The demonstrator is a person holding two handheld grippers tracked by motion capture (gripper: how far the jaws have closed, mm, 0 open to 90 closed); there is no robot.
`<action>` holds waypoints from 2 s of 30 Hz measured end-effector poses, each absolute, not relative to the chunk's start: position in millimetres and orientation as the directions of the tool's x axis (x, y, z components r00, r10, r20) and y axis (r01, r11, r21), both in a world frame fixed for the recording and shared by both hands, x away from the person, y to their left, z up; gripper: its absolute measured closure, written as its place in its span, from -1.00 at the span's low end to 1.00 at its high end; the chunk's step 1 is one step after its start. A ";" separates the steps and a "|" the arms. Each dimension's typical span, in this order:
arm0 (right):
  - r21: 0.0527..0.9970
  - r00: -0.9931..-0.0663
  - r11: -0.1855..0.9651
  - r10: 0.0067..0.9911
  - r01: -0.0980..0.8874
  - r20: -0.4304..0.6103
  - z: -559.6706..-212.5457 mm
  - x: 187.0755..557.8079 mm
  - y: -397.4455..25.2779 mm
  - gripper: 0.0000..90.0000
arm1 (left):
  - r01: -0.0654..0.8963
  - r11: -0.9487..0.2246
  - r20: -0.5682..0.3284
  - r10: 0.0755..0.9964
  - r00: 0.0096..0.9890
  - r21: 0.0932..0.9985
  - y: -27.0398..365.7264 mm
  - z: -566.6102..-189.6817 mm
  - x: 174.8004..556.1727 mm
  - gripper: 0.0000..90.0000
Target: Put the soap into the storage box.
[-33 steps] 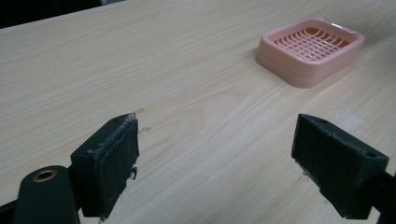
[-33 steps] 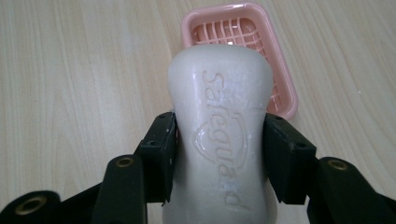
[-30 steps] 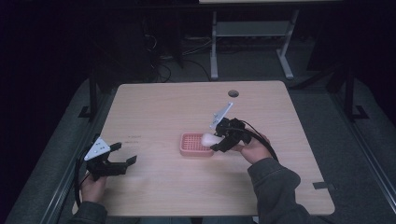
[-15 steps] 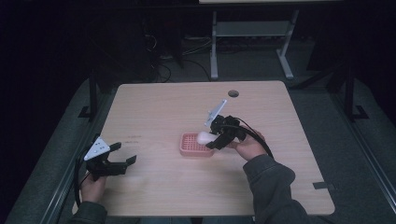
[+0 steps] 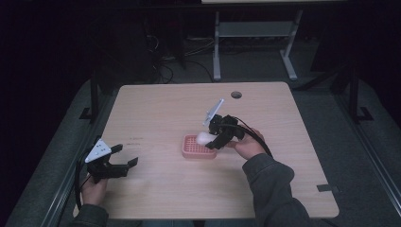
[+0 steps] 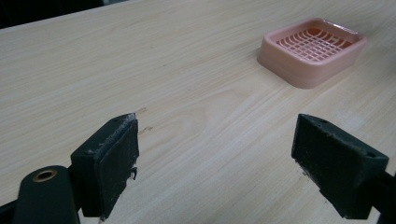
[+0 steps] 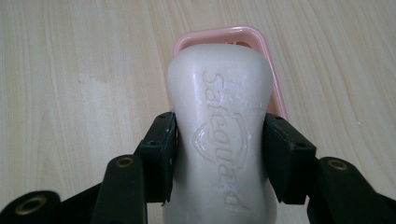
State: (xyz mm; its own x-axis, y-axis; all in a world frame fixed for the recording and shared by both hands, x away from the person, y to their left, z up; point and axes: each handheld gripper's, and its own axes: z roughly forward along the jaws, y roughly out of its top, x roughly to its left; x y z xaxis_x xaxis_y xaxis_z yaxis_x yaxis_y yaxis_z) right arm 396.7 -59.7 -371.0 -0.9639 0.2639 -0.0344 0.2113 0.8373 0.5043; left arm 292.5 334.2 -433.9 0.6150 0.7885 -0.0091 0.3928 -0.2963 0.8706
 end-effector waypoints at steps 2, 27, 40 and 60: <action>0.500 -0.964 0.839 0.265 0.215 -0.030 -372.3 397.8 -59.0 0.07 | 0.393 -0.295 -0.011 0.788 0.616 0.871 334.3 -433.8 292.5 -0.68; 0.486 -0.970 0.852 0.242 0.195 -0.035 -364.1 412.0 -40.0 0.09 | 0.391 -0.295 -0.010 0.788 0.615 0.872 334.2 -433.8 292.6 -0.68; 0.445 -0.971 0.873 0.237 0.202 -0.026 -374.7 420.8 -24.6 0.09 | 0.389 -0.294 -0.009 0.788 0.616 0.873 334.6 -433.5 292.8 -0.68; 0.367 -0.969 0.904 0.247 0.218 -0.032 -396.1 430.6 -11.2 0.09 | 0.390 -0.294 -0.009 0.788 0.615 0.872 334.4 -433.6 292.9 -0.68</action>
